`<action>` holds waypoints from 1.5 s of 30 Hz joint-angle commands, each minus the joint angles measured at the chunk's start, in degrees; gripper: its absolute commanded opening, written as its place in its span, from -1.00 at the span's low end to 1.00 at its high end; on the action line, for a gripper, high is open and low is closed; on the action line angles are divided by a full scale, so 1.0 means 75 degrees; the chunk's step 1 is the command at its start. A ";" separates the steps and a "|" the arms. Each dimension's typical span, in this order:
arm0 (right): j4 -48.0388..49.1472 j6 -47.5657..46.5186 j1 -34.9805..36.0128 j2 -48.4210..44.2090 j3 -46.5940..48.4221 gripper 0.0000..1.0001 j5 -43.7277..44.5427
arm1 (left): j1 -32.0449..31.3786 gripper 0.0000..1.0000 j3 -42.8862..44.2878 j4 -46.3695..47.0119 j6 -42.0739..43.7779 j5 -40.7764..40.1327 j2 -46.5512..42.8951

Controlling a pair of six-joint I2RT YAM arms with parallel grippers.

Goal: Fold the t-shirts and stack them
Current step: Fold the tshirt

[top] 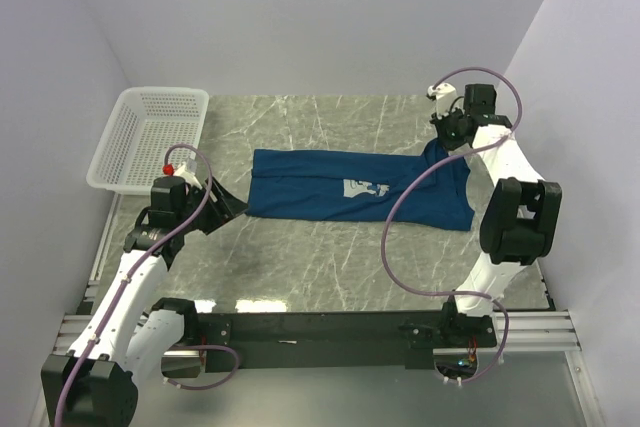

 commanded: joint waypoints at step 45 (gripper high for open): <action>0.0036 0.5077 -0.0843 0.0529 -0.1344 -0.03 -0.1395 | 0.0003 0.32 -0.0086 0.0302 0.0071 0.0686 -0.0366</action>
